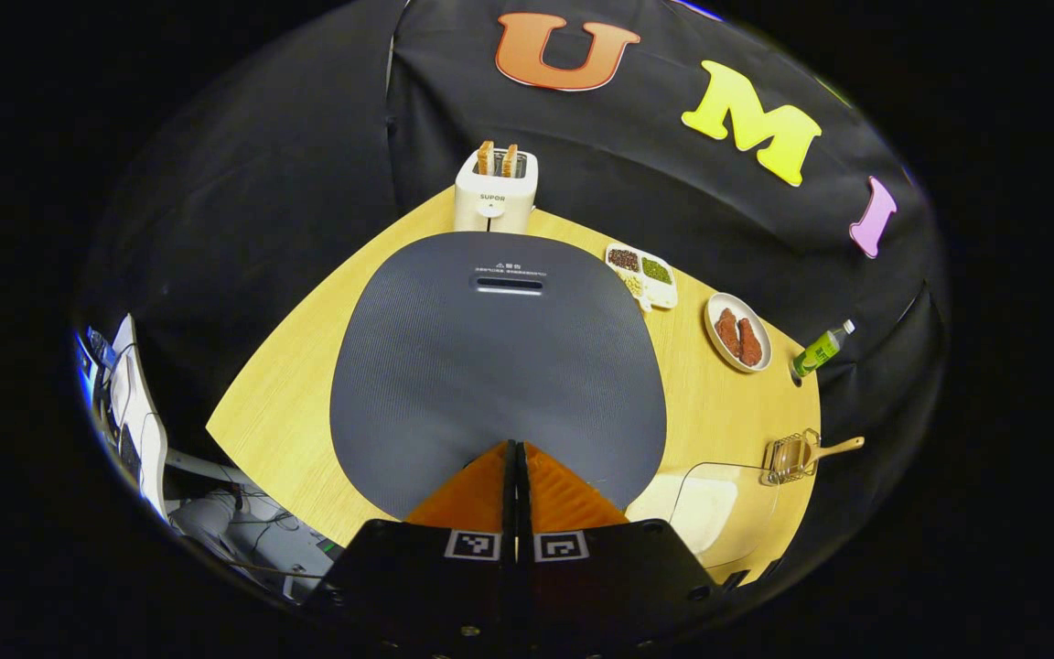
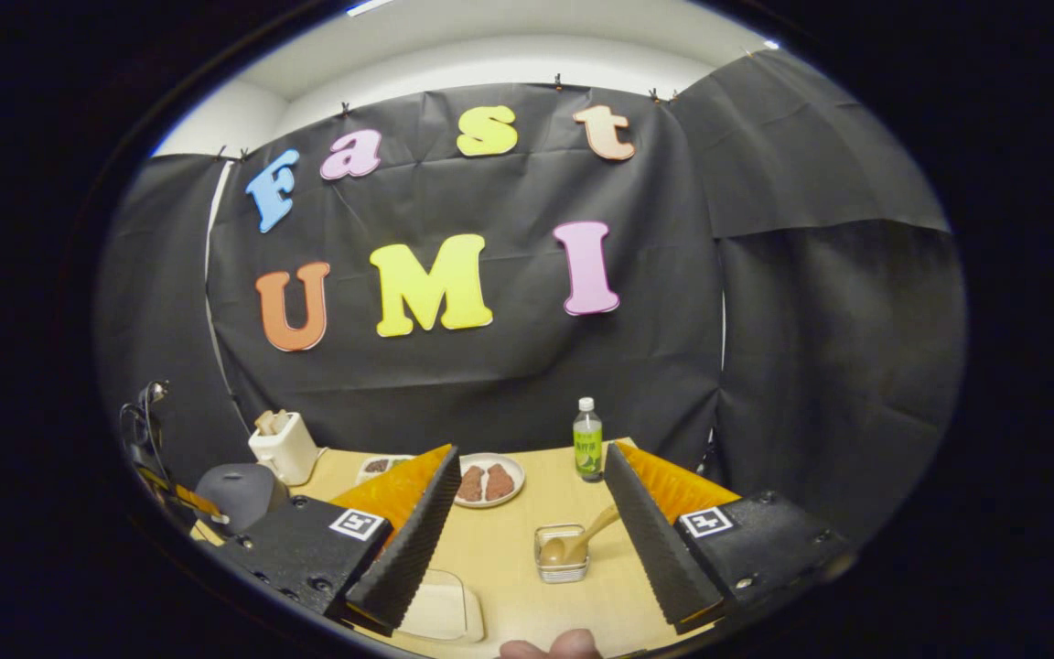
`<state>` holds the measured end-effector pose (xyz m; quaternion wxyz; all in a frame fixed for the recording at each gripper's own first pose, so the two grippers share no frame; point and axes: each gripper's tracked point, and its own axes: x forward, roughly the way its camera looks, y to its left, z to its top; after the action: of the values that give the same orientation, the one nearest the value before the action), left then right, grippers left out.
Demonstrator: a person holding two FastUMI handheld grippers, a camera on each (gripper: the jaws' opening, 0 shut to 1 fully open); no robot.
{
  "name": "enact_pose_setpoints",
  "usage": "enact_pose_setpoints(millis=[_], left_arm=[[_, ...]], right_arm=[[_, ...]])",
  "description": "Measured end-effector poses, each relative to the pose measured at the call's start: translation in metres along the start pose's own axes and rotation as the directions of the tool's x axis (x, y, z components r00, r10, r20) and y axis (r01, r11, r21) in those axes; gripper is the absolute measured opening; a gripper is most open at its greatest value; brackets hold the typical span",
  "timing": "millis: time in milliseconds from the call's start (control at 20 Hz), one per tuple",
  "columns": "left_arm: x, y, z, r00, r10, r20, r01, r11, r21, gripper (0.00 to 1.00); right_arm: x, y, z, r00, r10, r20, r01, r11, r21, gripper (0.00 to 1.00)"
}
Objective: Close the left gripper, press the button to open the rice cooker; take a wooden spoon from the chopstick holder with the right hand, scoop a spoonful of rice and pour it into the rice cooker, then put the wooden spoon back into the chopstick holder.
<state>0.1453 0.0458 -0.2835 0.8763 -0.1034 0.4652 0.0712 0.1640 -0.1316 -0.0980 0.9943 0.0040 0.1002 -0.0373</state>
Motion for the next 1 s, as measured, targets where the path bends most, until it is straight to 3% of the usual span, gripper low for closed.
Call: enact_pose_setpoints(millis=[350, 650, 800, 1000], left_arm=[[-0.004, 0.000, 0.006, 0.999, -0.033, 0.033, 0.034, 0.999, -0.017, 0.00], [-0.037, -0.010, 0.030, 0.991, -0.048, 0.127, 0.050, 0.999, -0.013, 0.00], [-0.061, -0.015, 0.051, 0.976, -0.075, 0.202, 0.085, 0.995, -0.044, 0.00], [-0.086, -0.017, 0.086, 0.937, -0.100, 0.336, 0.101, 0.995, 0.012, 0.00]], right_arm=[[-0.015, -0.002, 0.022, 0.999, -0.012, 0.049, 0.014, 0.999, -0.029, 1.00], [-0.038, -0.004, 0.044, 0.993, -0.044, 0.107, 0.048, 0.998, -0.028, 0.99], [-0.047, 0.001, 0.049, 0.992, -0.046, 0.119, 0.049, 0.999, -0.020, 0.99], [-0.057, 0.003, 0.055, 0.990, -0.045, 0.134, 0.051, 0.998, -0.042, 0.99]])
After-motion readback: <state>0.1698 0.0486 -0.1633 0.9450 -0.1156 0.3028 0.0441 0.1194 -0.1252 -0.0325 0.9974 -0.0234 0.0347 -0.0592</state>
